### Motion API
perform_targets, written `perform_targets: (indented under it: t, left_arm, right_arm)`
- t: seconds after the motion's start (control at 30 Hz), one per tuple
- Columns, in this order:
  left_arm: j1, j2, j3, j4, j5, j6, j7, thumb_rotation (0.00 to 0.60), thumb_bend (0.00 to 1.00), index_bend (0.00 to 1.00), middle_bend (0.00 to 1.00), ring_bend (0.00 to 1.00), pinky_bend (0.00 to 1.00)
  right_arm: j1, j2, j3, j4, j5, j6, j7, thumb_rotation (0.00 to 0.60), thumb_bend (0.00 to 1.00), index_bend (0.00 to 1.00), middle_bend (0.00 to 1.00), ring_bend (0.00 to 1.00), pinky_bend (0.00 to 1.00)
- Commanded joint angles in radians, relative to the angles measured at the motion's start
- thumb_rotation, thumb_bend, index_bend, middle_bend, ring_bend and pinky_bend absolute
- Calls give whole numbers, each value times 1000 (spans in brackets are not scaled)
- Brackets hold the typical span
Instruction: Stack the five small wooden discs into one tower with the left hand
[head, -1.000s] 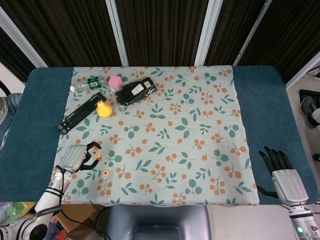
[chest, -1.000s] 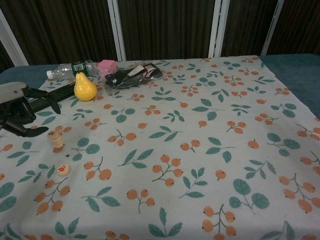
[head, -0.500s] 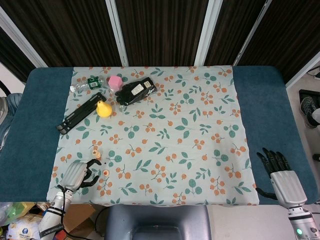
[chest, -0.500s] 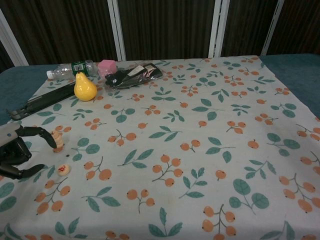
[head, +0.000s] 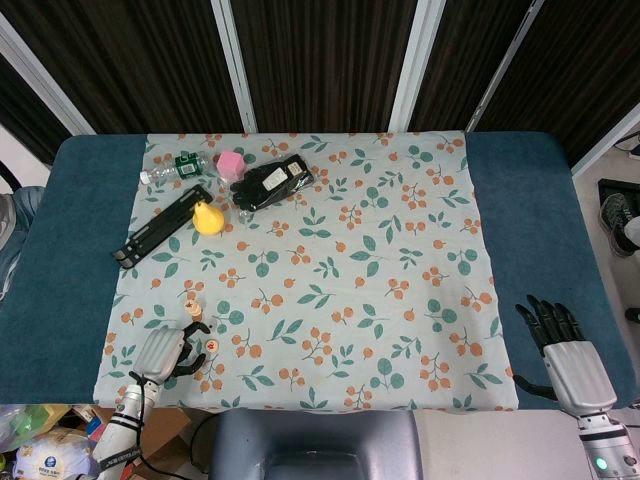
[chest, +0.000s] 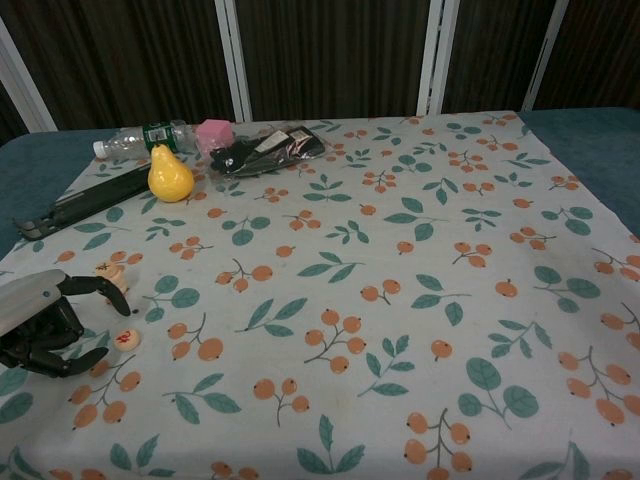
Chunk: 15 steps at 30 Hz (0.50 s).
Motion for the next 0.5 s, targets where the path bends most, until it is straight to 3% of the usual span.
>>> perform_targets:
  t: [0.03,0.5]
  left_arm:
    - [1,-4,-1,0,4,-3,2,600,376,374,1000,1000,1000]
    - [0,-29,-11,20,6,-34,15,600,404,391,1000,1000,1000]
  right_arm:
    - [1,-1,-1,-1,-1,-2,-3,600,80,0,0,0,0]
    - [-2,2,-1,-1,-1,2,-2,600,81,0,0,0,0]
